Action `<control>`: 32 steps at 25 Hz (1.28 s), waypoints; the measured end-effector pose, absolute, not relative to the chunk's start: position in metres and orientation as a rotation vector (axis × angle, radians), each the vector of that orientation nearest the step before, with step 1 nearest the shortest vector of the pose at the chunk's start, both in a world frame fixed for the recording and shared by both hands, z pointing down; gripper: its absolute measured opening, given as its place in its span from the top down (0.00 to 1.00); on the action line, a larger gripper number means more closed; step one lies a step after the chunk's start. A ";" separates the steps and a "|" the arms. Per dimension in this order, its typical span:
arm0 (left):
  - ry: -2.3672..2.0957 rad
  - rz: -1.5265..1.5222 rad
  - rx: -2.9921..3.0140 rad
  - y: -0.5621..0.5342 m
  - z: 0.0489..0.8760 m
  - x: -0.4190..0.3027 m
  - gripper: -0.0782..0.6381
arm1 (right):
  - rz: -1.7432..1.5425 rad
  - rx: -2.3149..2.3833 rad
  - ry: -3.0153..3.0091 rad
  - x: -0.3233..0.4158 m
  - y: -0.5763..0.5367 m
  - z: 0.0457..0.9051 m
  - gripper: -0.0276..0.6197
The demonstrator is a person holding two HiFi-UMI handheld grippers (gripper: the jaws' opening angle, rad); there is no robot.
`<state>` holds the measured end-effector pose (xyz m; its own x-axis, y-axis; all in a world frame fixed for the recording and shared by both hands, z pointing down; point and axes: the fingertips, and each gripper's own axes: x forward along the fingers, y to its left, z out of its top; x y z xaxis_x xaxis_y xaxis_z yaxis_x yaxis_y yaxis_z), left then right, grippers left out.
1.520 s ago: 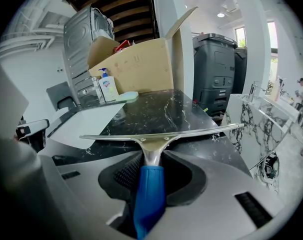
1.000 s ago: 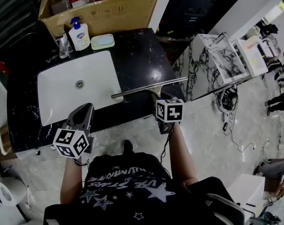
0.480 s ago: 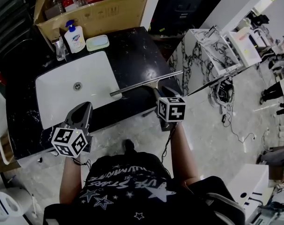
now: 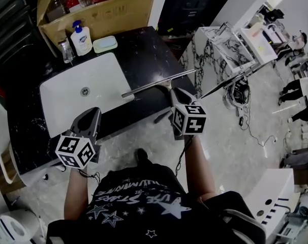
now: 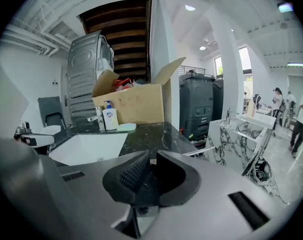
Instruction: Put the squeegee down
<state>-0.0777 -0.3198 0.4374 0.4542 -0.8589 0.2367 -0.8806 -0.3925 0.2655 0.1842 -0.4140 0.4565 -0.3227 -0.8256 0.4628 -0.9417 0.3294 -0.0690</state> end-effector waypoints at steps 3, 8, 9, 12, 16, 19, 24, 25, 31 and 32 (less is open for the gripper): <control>-1.461 0.082 2.380 -0.311 0.432 -0.083 0.85 | 0.446 1.598 -2.274 0.175 -0.400 0.445 0.86; -1.435 0.073 2.407 -0.296 0.426 -0.093 0.85 | 0.400 1.612 -2.304 0.157 -0.377 0.430 0.87; -1.430 0.073 2.411 -0.292 0.425 -0.095 0.85 | 0.391 1.610 -2.311 0.152 -0.372 0.428 0.87; -1.416 0.072 2.421 -0.281 0.422 -0.101 0.85 | 0.374 1.599 -2.336 0.139 -0.356 0.422 0.87; -1.401 0.069 2.438 -0.267 0.419 -0.111 0.85 | 0.365 1.591 -2.347 0.122 -0.336 0.418 0.87; -1.386 0.069 2.448 -0.255 0.418 -0.118 0.85 | 0.364 1.588 -2.344 0.112 -0.320 0.417 0.87; -1.351 0.069 2.474 -0.231 0.415 -0.126 0.85 | 0.365 1.597 -2.331 0.099 -0.287 0.418 0.87; -1.343 0.069 2.479 -0.226 0.415 -0.128 0.85 | 0.366 1.600 -2.328 0.097 -0.280 0.418 0.87; -1.296 0.073 2.492 -0.196 0.417 -0.144 0.85 | 0.378 1.607 -2.315 0.074 -0.239 0.421 0.87; -1.287 0.075 2.496 -0.193 0.419 -0.148 0.85 | 0.379 1.610 -2.314 0.069 -0.234 0.423 0.87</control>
<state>-0.1478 -0.1926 0.4195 0.5903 -0.7831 0.1958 -0.8005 -0.5368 0.2665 0.0688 -0.2338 0.4231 -0.3296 -0.8617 0.3859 -0.9398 0.3387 -0.0463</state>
